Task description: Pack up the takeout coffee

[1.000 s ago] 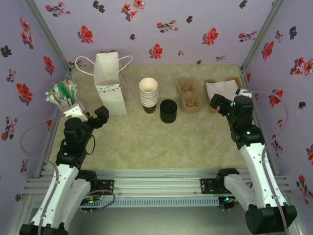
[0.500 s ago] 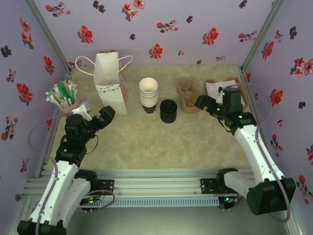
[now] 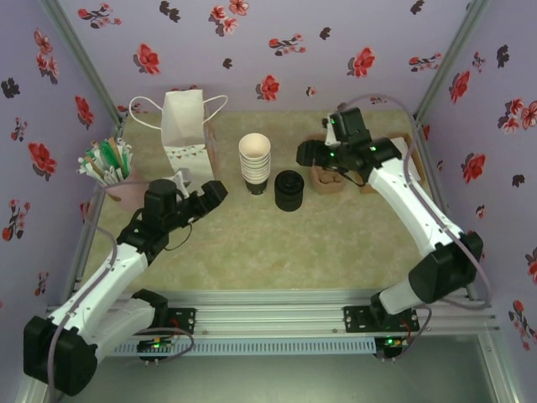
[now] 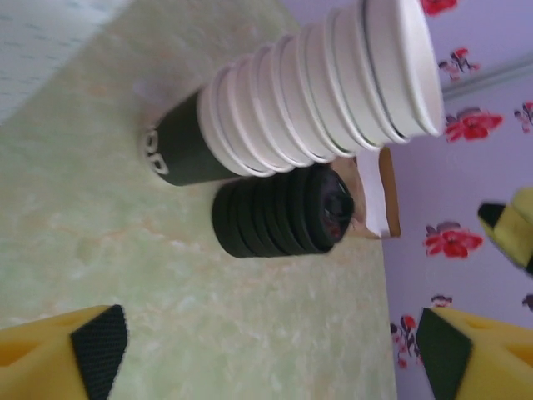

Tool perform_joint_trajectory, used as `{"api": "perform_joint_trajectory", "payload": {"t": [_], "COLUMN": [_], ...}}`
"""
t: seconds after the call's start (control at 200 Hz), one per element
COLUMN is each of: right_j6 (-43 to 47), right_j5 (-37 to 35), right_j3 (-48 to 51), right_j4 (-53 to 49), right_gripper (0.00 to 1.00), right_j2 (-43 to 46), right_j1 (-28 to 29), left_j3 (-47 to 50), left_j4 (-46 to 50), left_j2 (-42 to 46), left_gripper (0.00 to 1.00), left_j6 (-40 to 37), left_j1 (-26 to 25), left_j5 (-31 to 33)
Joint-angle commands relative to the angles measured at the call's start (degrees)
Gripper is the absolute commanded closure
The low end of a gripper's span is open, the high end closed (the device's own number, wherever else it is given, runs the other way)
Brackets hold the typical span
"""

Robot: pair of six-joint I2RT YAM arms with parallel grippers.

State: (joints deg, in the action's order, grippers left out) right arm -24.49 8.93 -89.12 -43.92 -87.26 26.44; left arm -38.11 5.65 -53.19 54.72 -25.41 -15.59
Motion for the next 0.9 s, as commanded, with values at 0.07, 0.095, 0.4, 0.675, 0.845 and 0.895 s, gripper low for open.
{"api": "perform_joint_trajectory", "payload": {"t": [0.07,0.095,0.4,0.675,0.845,0.895], "right_j6": [4.5,4.7,5.4,5.8,5.9,6.0], "right_j5": [-5.2,-5.7,-6.5,-6.2,-6.2,-6.4], "right_j3": [-15.0,-17.6,-40.6,-50.7,-52.4,-52.7], "right_j4": [-9.9,-10.8,-20.0,-24.7,-25.7,-26.0], "right_gripper": [0.26,0.26,0.4,0.52,0.56,0.58], "right_j2": [-8.3,-9.8,-25.1,-33.0,-34.7,-35.2], "right_j1": [4.7,5.2,7.9,9.0,9.4,9.6], "left_j3": [-7.0,-8.2,-20.2,-24.9,-26.5,-26.7], "left_j4": [3.6,4.3,15.5,18.9,20.5,20.5], "left_j2": [-3.6,-4.4,-11.6,-15.7,-18.1,-18.7], "left_gripper": [0.27,0.3,0.47,0.62,0.63,0.63], "left_j6": [-4.8,-5.2,-9.9,-11.7,-12.7,-12.8], "left_j1": [-3.0,-3.5,-4.8,-4.9,-4.8,-4.8], "left_j5": [3.4,3.6,6.6,6.2,6.2,6.0]}}
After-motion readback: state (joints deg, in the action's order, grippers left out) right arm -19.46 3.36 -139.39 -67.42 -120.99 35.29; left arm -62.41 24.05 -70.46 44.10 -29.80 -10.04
